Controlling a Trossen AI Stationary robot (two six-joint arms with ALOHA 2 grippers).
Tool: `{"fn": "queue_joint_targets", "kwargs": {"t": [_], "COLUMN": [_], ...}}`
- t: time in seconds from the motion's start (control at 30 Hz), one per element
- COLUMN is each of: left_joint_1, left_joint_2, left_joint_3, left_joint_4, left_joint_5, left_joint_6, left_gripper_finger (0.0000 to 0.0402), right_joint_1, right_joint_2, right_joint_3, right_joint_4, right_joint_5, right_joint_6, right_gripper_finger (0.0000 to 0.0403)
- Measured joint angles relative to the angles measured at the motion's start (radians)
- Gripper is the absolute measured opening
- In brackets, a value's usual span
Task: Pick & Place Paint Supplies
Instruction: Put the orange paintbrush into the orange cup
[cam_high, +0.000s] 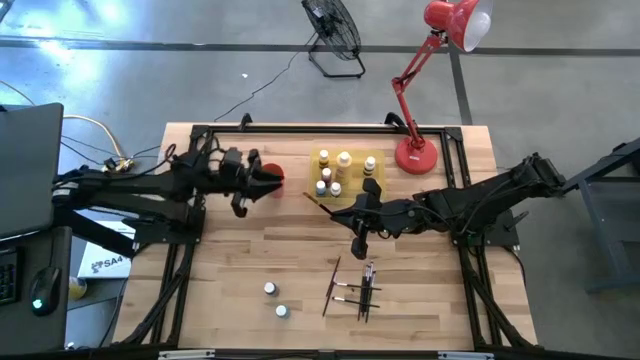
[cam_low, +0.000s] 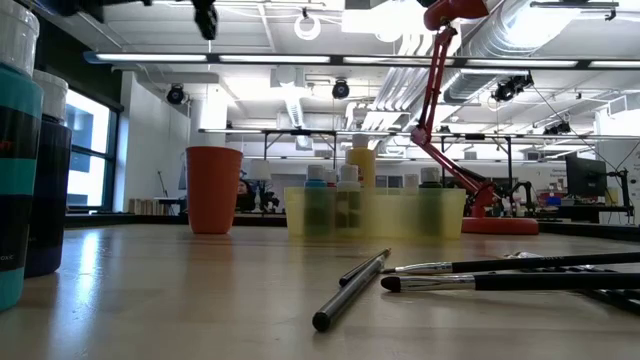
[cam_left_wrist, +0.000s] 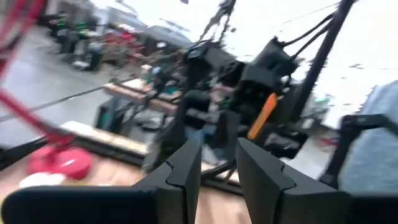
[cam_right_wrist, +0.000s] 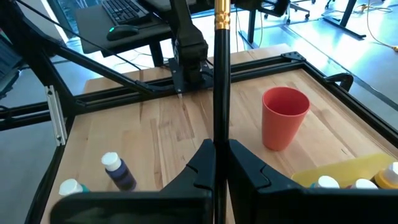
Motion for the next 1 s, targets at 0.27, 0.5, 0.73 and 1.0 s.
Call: {"fn": "queue_joint_targets", "kwargs": {"t": [0.27, 0.5, 0.73, 1.0], "left_joint_1": [0.013, 0.013, 0.012, -0.036], "left_joint_2": [0.200, 0.218, 0.226, 0.283], "left_joint_3": [0.000, 0.000, 0.002, 0.101], "left_joint_4": [0.333, 0.363, 0.366, 0.307], "left_joint_5": [0.076, 0.106, 0.080, 0.040], "left_joint_6": [-0.033, -0.040, 0.010, 0.156], "left_gripper_finger": [0.0100, 0.0120, 0.0180, 0.0172], "right_joint_1": [-0.019, -0.036, -0.049, -0.058], "right_joint_2": [0.003, 0.003, 0.003, 0.003], "right_joint_3": [0.000, 0.000, 0.000, 0.000], "right_joint_4": [-0.002, -0.002, -0.002, -0.002], "right_joint_5": [0.000, 0.000, -0.001, 0.000], "right_joint_6": [-0.002, 0.000, 0.001, 0.008], "right_gripper_finger": [0.0011, 0.0011, 0.0011, 0.0011]}}
